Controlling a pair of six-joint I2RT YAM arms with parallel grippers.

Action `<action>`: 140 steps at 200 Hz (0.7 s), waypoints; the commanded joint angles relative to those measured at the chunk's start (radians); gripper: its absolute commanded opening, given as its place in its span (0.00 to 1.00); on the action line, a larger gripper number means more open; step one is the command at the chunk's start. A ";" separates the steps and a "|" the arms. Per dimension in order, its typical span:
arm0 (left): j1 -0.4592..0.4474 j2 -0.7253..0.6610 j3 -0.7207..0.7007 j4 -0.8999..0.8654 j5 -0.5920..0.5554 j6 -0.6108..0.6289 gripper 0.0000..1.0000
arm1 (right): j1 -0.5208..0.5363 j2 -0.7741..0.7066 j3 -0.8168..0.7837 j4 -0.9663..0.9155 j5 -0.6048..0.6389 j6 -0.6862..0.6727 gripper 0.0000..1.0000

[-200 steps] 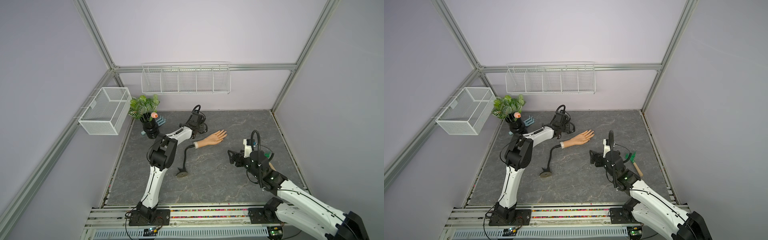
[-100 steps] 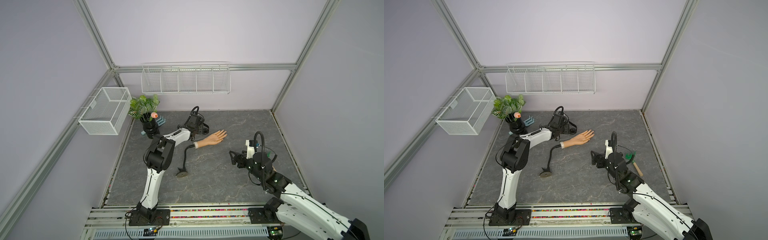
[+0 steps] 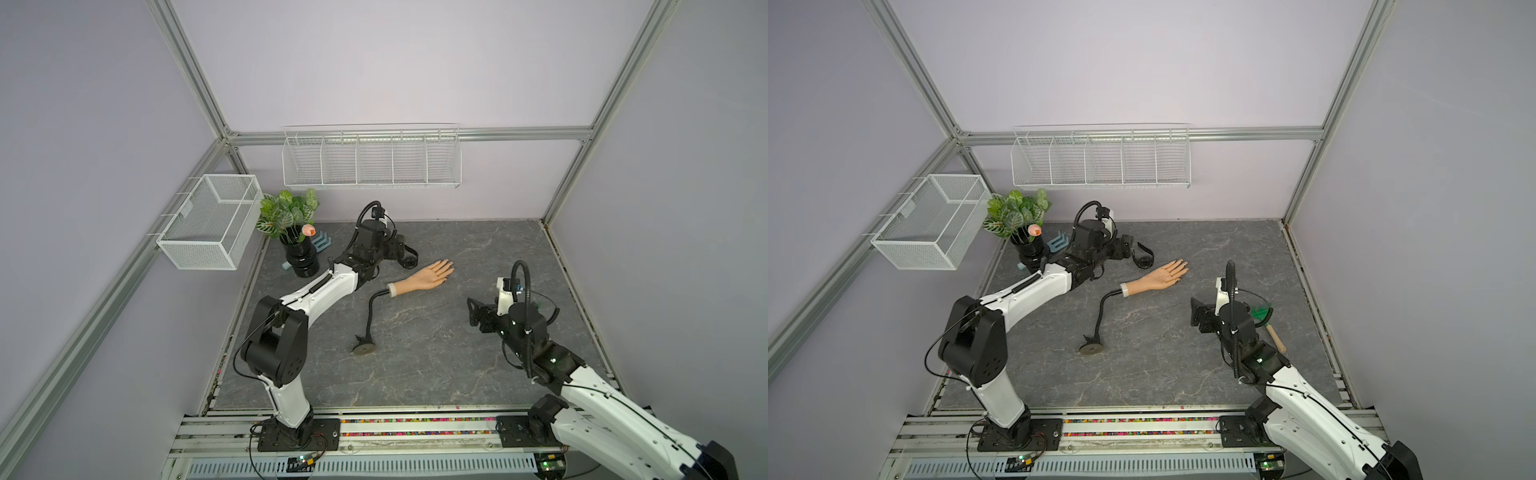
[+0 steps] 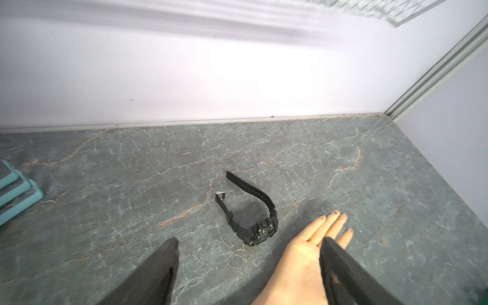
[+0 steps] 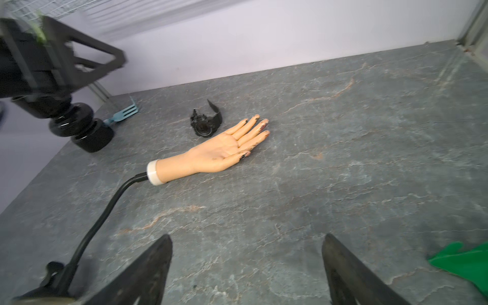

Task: Take off the watch
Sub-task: Reset both arms

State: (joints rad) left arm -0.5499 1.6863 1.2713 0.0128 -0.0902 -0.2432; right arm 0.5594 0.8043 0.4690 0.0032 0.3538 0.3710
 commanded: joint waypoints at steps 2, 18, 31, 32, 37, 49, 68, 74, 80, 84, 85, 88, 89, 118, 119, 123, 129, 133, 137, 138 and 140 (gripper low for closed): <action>0.001 -0.147 -0.153 0.056 -0.043 0.013 0.84 | -0.072 0.053 0.021 0.076 0.073 -0.097 0.89; 0.001 -0.254 -0.266 0.066 -0.121 0.029 0.84 | -0.141 0.109 0.042 0.094 0.094 -0.119 0.89; 0.000 -0.335 -0.347 0.045 -0.239 0.019 0.84 | -0.201 0.156 0.062 0.102 0.112 -0.137 0.89; 0.001 -0.341 -0.353 0.043 -0.254 0.017 0.84 | -0.206 0.161 0.063 0.104 0.114 -0.139 0.89; 0.001 -0.373 -0.387 0.038 -0.307 0.015 0.84 | -0.231 0.178 0.066 0.113 0.118 -0.147 0.89; 0.001 -0.440 -0.474 0.059 -0.421 0.037 0.84 | -0.285 0.215 0.065 0.146 0.118 -0.169 0.89; 0.002 -0.531 -0.635 0.174 -0.583 0.091 0.82 | -0.348 0.255 0.040 0.205 0.127 -0.193 0.89; 0.003 -0.549 -0.684 0.215 -0.632 0.112 0.81 | -0.349 0.264 0.026 0.231 0.140 -0.209 0.89; 0.004 -0.565 -0.727 0.251 -0.666 0.131 0.81 | -0.372 0.272 0.014 0.254 0.153 -0.222 0.89; 0.006 -0.572 -0.751 0.274 -0.693 0.139 0.81 | -0.384 0.278 0.001 0.274 0.163 -0.235 0.89; 0.007 -0.574 -0.758 0.277 -0.699 0.140 0.81 | -0.386 0.280 -0.001 0.279 0.165 -0.238 0.89; 0.009 -0.579 -0.776 0.295 -0.712 0.146 0.81 | -0.392 0.286 -0.009 0.293 0.172 -0.245 0.89; 0.010 -0.580 -0.782 0.304 -0.716 0.149 0.81 | -0.394 0.287 -0.011 0.299 0.174 -0.248 0.89; 0.058 -0.634 -0.823 0.332 -0.661 0.195 0.82 | -0.428 0.365 -0.052 0.405 0.216 -0.297 0.89; 0.061 -0.634 -0.826 0.337 -0.660 0.199 0.82 | -0.429 0.369 -0.053 0.408 0.218 -0.298 0.89; 0.065 -0.634 -0.835 0.359 -0.657 0.213 0.82 | -0.430 0.386 -0.055 0.424 0.223 -0.305 0.89; 0.072 -0.634 -0.852 0.394 -0.656 0.246 0.82 | -0.433 0.411 -0.056 0.448 0.228 -0.317 0.89; 0.075 -0.633 -0.863 0.411 -0.658 0.268 0.82 | -0.435 0.429 -0.058 0.467 0.231 -0.324 0.89; 0.077 -0.631 -0.872 0.425 -0.663 0.286 0.82 | -0.436 0.448 -0.059 0.486 0.235 -0.330 0.89; 0.079 -0.631 -0.875 0.427 -0.666 0.290 0.82 | -0.436 0.455 -0.059 0.491 0.236 -0.330 0.89; 0.081 -0.631 -0.880 0.433 -0.669 0.297 0.81 | -0.437 0.463 -0.059 0.500 0.237 -0.333 0.89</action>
State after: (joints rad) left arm -0.4885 1.0740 0.4252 0.3008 -0.7162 -0.0658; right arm 0.1322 1.1896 0.4301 0.3477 0.5396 0.1062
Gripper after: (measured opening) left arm 0.819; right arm 0.889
